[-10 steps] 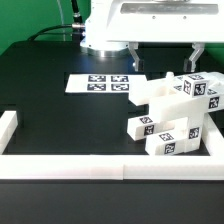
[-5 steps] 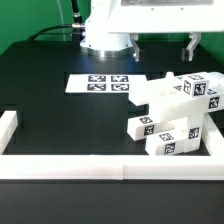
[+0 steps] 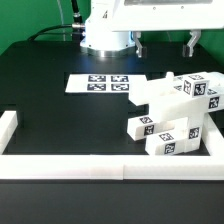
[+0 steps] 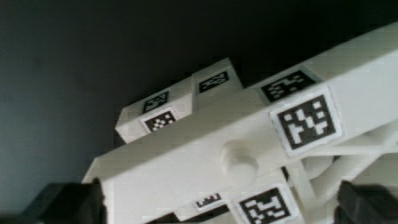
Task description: Assemble chair
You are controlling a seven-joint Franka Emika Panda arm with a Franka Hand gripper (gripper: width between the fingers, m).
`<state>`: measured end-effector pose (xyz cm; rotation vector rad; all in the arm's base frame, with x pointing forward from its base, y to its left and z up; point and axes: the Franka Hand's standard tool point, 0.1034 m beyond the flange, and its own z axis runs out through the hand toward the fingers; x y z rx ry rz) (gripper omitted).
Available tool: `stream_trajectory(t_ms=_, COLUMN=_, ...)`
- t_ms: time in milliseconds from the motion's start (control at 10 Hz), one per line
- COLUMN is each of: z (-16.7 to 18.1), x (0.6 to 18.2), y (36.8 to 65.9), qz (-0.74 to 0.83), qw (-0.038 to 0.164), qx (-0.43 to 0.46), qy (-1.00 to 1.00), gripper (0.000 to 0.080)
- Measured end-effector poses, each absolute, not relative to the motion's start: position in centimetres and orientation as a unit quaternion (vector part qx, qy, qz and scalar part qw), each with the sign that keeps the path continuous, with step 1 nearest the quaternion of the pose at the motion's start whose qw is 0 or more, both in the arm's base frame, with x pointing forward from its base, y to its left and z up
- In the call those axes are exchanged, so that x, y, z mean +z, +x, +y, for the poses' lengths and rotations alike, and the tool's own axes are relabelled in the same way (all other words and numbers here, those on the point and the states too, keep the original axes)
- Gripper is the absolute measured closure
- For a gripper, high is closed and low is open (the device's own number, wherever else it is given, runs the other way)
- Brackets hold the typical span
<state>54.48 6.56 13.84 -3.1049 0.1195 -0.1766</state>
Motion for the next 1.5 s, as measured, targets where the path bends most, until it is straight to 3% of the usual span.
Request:
stream_trajectory(t_ms=400, z=7.8, x=12.1, y=49.3, qz=0.081, qw=0.033, qx=-0.024, qy=-0.996, gripper=0.0151)
stream_trajectory(t_ms=900, z=7.7, x=11.2, y=48.6, qz=0.103, qw=0.031, qx=-0.027, qy=-0.994, gripper=0.0151)
stream_trajectory(t_ms=1300, z=6.1, x=8.5, y=47.7, qz=0.172, qw=0.022, qx=-0.019, qy=-0.985, gripper=0.0151)
stream_trajectory(t_ms=1500, z=6.2, x=8.5, y=47.7, qz=0.172, qw=0.022, qx=-0.018, qy=-0.985, gripper=0.0151)
